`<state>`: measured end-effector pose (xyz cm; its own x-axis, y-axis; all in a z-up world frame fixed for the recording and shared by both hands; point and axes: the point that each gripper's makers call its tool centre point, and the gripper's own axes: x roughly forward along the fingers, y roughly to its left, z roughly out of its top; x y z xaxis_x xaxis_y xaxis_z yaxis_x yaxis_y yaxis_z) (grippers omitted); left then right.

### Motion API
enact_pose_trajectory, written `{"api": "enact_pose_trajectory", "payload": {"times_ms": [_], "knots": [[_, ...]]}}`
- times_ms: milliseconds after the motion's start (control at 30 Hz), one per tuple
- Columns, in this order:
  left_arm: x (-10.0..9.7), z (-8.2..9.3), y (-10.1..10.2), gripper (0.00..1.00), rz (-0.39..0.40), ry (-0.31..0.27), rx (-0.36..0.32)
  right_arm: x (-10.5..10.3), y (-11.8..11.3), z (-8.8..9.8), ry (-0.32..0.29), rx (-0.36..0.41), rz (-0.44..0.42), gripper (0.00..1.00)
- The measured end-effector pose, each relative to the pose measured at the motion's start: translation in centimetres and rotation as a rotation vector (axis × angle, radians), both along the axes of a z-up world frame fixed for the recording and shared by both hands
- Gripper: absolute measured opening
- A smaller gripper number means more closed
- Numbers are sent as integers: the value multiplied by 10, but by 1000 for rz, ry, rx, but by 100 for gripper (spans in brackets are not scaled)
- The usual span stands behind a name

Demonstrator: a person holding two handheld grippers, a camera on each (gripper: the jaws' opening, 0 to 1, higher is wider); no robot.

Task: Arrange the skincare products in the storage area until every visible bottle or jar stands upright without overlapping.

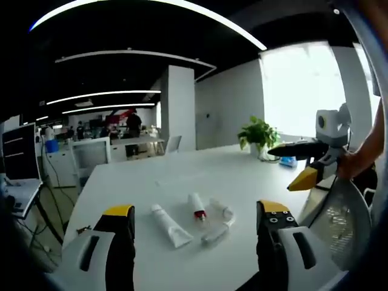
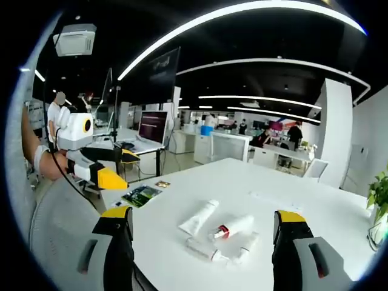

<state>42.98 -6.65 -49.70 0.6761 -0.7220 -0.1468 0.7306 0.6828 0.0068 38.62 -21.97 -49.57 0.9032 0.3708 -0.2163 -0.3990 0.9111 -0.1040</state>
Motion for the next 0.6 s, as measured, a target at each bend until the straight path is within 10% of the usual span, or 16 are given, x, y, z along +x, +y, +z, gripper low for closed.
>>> {"api": "enact_pose_trajectory", "payload": {"times_ms": [600], "knots": [[-1, -1, -4, 97, -11, 5, -15, 3, -8, 6, -25, 23, -32, 99]]}}
